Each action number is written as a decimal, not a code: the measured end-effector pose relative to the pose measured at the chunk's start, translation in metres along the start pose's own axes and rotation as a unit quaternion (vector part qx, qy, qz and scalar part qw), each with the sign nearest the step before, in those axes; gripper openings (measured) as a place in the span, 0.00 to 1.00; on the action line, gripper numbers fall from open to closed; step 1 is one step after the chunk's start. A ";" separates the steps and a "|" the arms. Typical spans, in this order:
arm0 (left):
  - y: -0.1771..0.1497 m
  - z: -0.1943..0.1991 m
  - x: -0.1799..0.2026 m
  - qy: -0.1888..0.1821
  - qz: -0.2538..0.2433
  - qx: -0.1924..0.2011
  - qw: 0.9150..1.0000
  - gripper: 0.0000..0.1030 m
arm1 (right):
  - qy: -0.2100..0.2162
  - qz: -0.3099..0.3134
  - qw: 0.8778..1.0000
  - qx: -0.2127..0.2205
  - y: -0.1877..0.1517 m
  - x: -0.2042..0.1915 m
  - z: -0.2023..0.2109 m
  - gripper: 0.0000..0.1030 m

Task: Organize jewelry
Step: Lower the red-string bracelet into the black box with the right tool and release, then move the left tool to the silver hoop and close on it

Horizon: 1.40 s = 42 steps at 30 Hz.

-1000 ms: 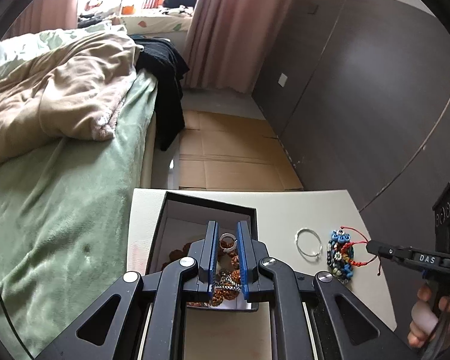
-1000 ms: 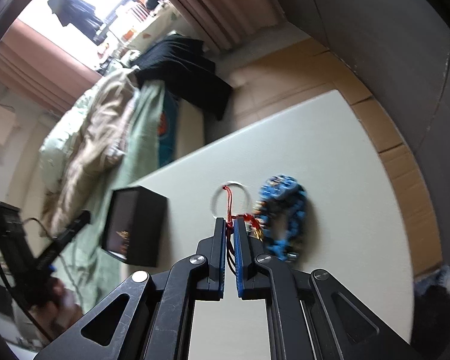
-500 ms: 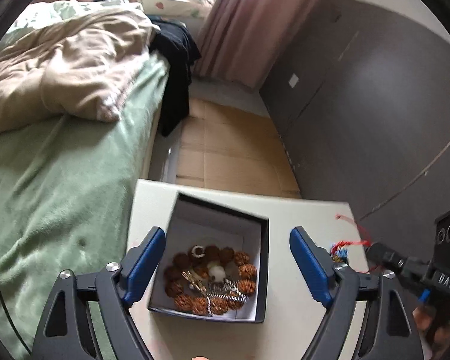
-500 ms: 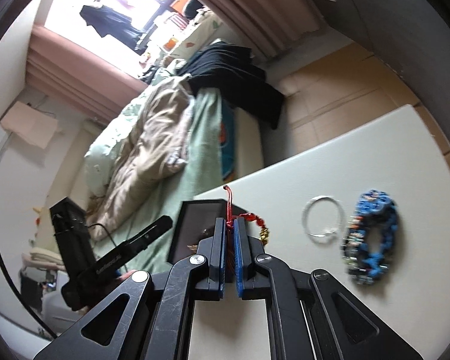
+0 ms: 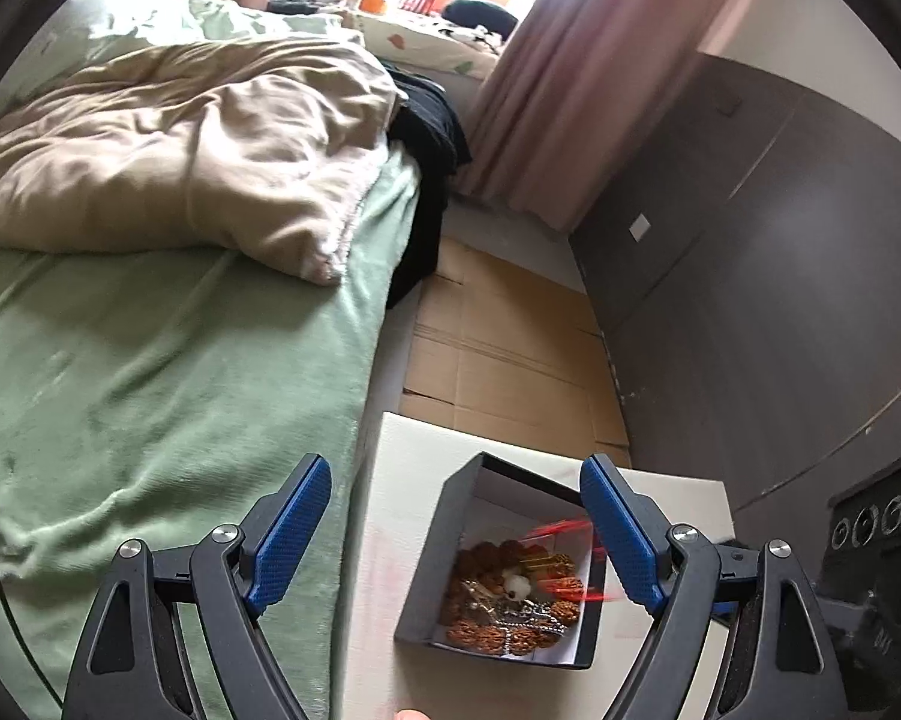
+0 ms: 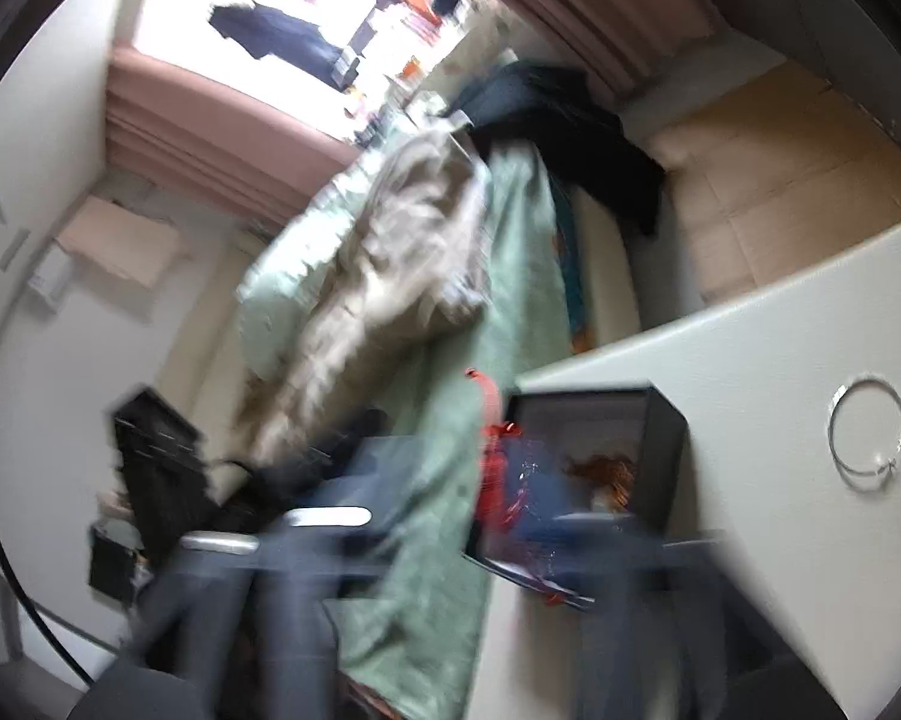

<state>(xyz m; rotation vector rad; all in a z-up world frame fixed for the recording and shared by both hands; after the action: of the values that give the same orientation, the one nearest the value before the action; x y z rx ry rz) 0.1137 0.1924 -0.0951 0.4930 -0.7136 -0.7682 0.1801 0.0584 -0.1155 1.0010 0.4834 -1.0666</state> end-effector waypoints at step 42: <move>-0.094 -0.008 0.147 -0.084 -0.152 -0.027 0.984 0.99 | -0.245 -0.051 0.962 0.109 0.014 0.139 0.198 0.97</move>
<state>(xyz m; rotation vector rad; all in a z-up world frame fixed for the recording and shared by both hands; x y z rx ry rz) 0.1520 0.0223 -0.1016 0.4974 -0.7805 -1.1227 0.2297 -0.1790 -0.1158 0.8672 0.0114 -1.4307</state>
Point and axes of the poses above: each gripper's, at about its wrist camera, not at the fingertips, and z roughly against the way its jaws point, x to its right, y to its top, the point moved 9 cm from there along -z, roughly the way its jaws point, and after that the axes turned 4 degrees about x, right-handed, at the moved point
